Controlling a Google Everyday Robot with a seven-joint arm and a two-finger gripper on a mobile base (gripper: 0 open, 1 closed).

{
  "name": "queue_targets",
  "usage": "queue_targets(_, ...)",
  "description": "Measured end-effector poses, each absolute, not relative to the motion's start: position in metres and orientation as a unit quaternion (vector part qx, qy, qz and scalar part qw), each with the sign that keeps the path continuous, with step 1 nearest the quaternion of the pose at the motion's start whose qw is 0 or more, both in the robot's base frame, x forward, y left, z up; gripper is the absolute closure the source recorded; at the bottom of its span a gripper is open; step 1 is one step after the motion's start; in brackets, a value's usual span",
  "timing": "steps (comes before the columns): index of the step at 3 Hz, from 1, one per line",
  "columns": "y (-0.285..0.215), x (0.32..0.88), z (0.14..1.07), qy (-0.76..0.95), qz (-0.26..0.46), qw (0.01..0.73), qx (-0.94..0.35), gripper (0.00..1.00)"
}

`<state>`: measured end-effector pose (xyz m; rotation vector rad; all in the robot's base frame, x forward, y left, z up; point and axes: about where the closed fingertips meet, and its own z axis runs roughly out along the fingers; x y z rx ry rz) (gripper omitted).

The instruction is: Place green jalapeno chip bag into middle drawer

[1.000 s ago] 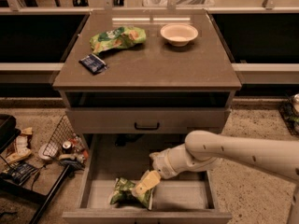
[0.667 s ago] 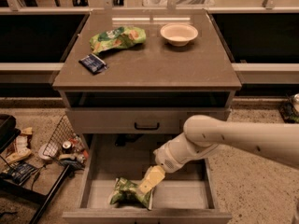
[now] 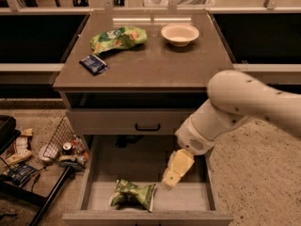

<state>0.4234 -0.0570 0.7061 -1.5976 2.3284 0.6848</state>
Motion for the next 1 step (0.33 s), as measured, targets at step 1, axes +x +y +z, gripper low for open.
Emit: queue_targets(1,-0.0890,0.3784,0.7761,0.790,0.198,0.154,-0.559,0.00)
